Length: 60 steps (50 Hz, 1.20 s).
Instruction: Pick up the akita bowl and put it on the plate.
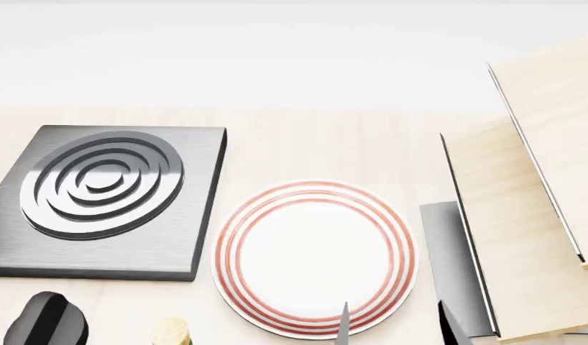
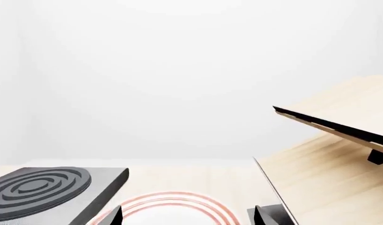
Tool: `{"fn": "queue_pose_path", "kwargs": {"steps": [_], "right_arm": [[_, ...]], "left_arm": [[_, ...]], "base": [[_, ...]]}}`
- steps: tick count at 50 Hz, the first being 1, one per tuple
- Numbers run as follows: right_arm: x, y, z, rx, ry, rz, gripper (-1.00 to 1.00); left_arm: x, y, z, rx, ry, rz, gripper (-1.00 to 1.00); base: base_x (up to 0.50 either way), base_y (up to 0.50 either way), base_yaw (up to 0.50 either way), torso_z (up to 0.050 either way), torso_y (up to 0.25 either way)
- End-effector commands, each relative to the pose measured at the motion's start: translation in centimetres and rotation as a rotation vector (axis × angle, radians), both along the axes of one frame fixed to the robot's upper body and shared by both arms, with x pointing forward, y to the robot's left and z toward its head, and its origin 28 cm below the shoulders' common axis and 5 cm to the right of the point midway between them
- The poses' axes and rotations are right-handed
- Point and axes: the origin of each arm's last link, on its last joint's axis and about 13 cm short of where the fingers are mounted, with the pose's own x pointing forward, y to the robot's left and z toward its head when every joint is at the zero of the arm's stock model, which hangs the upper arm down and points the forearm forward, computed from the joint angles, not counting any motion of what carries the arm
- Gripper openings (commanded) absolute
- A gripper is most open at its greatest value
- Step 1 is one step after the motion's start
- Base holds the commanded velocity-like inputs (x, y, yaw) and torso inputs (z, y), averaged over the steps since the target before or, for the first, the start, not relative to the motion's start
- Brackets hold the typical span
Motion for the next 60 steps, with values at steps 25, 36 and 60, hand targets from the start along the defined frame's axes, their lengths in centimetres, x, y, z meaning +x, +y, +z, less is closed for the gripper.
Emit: {"fn": "queue_pose_path", "kwargs": {"steps": [25, 36, 60], "right_arm": [[0.1, 0.0, -0.3, -0.001, 0.012, 0.003, 1.00], [0.1, 0.0, -0.5, 0.000, 0.018, 0.004, 1.00], [0.2, 0.1, -0.8, 0.005, 0.027, 0.009, 1.00]], "left_arm": [[0.1, 0.5, 0.1, -0.108, 0.017, 0.024, 1.00], [0.5, 1.1, 0.4, -0.114, 0.032, 0.104, 1.00], [0.9, 0.8, -0.7, -0.001, 0.166, 0.118, 1.00]], "base": [[0.00, 0.00, 0.00, 0.000, 0.000], [0.00, 0.00, 0.00, 0.000, 0.000], [0.00, 0.00, 0.00, 0.000, 0.000]]}}
